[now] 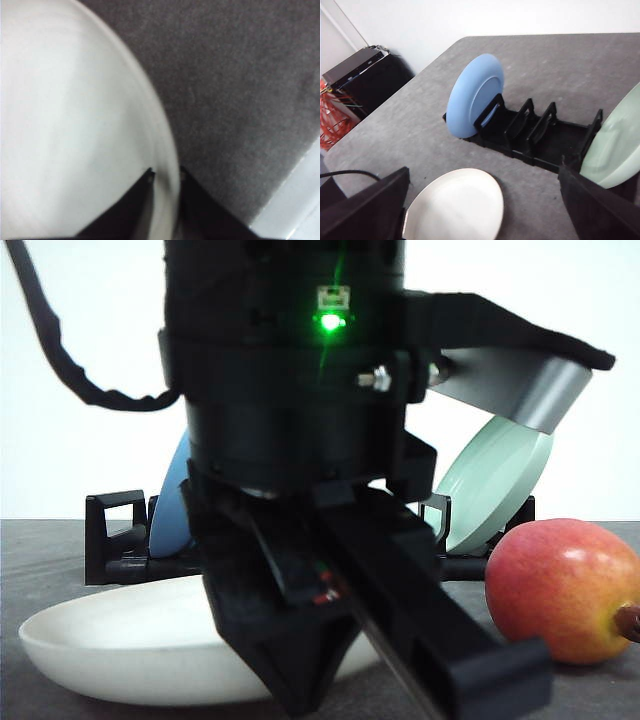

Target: Place pomegranate in white plate

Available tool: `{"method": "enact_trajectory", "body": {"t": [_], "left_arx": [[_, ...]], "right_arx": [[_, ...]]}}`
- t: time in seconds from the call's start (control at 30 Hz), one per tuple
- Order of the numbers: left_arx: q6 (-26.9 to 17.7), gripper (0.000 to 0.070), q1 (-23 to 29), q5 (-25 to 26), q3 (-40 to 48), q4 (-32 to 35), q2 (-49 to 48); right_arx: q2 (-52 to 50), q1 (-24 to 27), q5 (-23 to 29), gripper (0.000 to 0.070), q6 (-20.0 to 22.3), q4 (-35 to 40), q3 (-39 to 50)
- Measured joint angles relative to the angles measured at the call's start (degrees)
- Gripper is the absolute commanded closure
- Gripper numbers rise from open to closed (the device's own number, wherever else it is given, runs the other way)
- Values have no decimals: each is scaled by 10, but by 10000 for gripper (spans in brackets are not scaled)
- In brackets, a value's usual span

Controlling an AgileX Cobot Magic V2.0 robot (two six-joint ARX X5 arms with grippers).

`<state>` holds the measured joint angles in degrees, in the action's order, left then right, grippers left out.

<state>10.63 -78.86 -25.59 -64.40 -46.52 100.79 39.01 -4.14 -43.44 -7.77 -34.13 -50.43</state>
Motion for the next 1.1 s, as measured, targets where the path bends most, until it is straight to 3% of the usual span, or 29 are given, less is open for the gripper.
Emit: {"method": "enact_trajectory", "body": {"t": [0.1,0.2,0.43,0.7,0.87,1.1], "left_arx": [[4,260,1,-6,0,0,0],[14,133,1,-23,0,-3,-7],[65,131,2,-31,0,-10,-74],[128,139,2,-28,0,-59,-208],[142,143,-1,-1,0,-67,-328],[143,143,-2,19,0,-70,-482]], "right_arx": [[2,-11,0,94,0,-2,0],[7,-25,0,94,0,-12,0],[40,-69,19,94,1,-31,0],[110,-114,117,91,4,-98,0],[168,-127,185,79,5,-140,0],[257,-144,197,67,5,-143,0]]}}
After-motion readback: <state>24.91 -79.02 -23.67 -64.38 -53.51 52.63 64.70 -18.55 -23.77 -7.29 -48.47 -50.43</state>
